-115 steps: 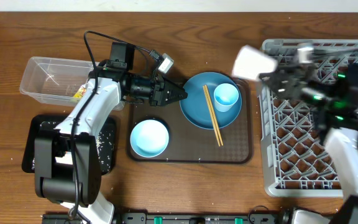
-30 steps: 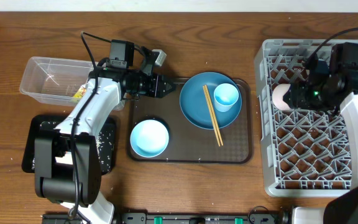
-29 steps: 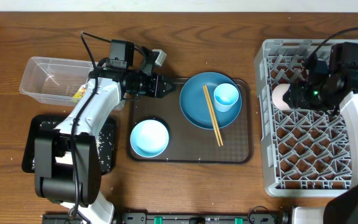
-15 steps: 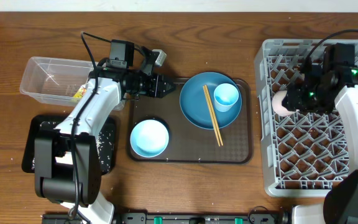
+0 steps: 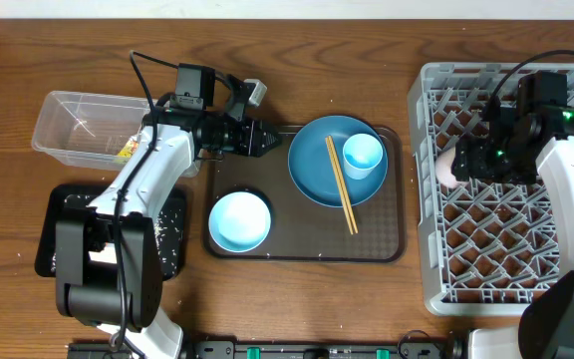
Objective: Sort waste into correct bins and load items into the dishwasher rack
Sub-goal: 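Lower the pink cup upside down into the rack and open the right gripper, then reach the left gripper to the light blue cup on the plate and grasp it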
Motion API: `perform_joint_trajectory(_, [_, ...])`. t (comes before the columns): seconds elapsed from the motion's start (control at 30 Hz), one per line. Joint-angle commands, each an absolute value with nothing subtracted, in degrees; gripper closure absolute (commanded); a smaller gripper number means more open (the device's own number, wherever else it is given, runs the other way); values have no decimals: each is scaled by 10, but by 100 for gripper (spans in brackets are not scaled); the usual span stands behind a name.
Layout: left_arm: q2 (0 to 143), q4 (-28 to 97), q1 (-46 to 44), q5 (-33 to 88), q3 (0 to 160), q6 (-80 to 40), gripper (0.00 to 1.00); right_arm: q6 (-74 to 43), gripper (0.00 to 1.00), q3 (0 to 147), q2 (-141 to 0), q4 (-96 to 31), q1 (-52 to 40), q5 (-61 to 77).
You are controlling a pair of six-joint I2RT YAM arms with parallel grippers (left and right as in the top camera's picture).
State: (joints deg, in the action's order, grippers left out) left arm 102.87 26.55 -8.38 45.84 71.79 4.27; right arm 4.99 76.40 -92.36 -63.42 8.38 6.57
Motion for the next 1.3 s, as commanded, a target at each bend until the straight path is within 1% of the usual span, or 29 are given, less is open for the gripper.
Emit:
perform_joint_trajectory(0.0, [1029,264,-84,454,717,39,65,52,13,760,-923,-637,79,65])
perform_joint_trajectory(0.07, [1029,264,-84,454,717,39,65,52,14,760,-923,-637,79,68])
perform_joint_trajectory(0.13, [1029,265,-84,454,717,39,59,52,15,760,-923,-634,79,87])
perform_joint_trajectory(0.33, [1029,264,-85,462,717,37,55,53,15,761,-922,-634,79,166])
perform_joint_trajectory(0.47, [1029,260,-88,493,717,37,52,53,16,761,-922,-637,79,197])
perform_joint_trajectory(0.53, [1029,255,-94,500,717,37,52,52,14,761,-922,-637,79,218])
perform_joint_trajectory(0.57, [1029,254,-99,500,717,37,51,52,4,761,-922,-637,79,228])
perform_joint_trajectory(0.6, [1029,253,-103,500,717,37,52,52,1,761,-922,-637,79,232])
perform_joint_trajectory(1.1, [1029,203,-195,499,717,35,52,52,1,761,-922,-637,79,234])
perform_joint_trajectory(1.2, [1029,182,-217,486,717,-1,52,52,1,761,-922,-637,79,234])
perform_joint_trajectory(1.27, [1029,164,-235,449,717,-44,52,52,1,761,-922,-637,79,234])
